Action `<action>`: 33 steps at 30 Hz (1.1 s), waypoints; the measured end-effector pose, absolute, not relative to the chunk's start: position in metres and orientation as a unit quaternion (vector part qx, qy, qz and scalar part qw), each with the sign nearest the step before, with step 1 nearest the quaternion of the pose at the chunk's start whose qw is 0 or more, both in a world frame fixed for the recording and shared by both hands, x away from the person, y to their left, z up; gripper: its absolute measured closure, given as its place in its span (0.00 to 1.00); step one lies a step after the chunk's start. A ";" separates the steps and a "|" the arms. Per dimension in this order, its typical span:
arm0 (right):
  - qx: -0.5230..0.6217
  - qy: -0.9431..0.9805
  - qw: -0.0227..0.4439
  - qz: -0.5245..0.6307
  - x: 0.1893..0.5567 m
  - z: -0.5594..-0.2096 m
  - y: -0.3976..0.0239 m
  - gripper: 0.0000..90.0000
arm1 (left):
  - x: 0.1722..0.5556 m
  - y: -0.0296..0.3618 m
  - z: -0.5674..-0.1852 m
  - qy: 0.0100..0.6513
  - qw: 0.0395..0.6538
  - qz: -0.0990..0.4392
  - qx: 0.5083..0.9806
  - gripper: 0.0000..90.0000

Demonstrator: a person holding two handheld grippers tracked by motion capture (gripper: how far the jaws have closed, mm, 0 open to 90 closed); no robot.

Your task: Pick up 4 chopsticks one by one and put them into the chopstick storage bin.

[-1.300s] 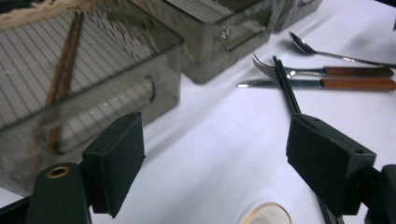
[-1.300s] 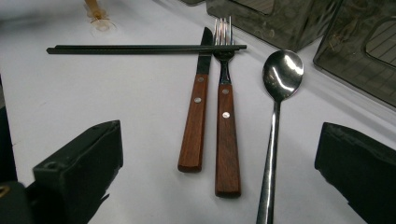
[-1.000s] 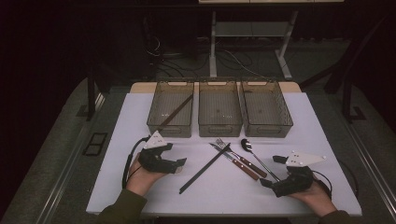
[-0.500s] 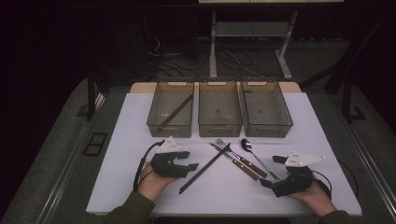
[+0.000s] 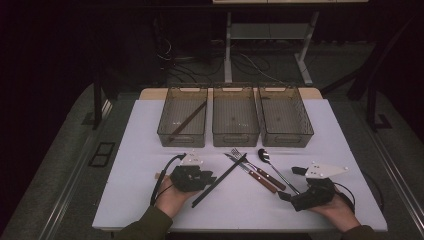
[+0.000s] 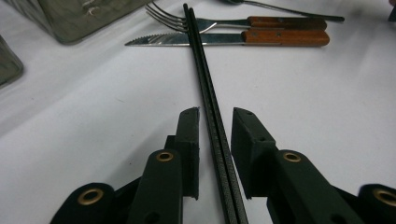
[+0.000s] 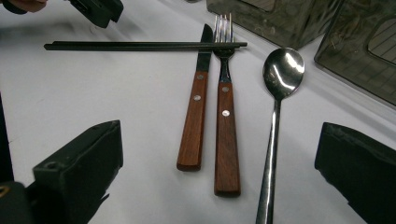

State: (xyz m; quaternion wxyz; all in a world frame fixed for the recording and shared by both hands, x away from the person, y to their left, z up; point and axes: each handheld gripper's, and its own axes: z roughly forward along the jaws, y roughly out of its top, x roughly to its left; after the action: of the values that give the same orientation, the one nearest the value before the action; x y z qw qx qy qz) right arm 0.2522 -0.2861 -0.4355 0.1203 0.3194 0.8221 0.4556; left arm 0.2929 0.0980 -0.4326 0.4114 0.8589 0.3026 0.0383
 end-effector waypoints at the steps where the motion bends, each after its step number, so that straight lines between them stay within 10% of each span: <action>1: 0.319 0.822 0.120 0.455 0.252 -0.436 -0.286 0.01 | 0.294 0.097 -0.434 0.299 0.412 0.039 0.860 0.81; 33: 0.320 0.822 0.121 0.456 0.252 -0.435 -0.285 0.01 | 0.293 0.084 -0.447 0.298 0.364 0.065 0.880 0.90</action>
State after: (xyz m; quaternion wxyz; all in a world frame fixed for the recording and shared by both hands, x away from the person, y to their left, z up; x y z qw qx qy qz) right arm 0.2519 -0.2853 -0.4354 0.1206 0.3200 0.8218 0.4557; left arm 0.2929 0.0845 -0.4468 0.3644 0.8800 0.2977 0.0651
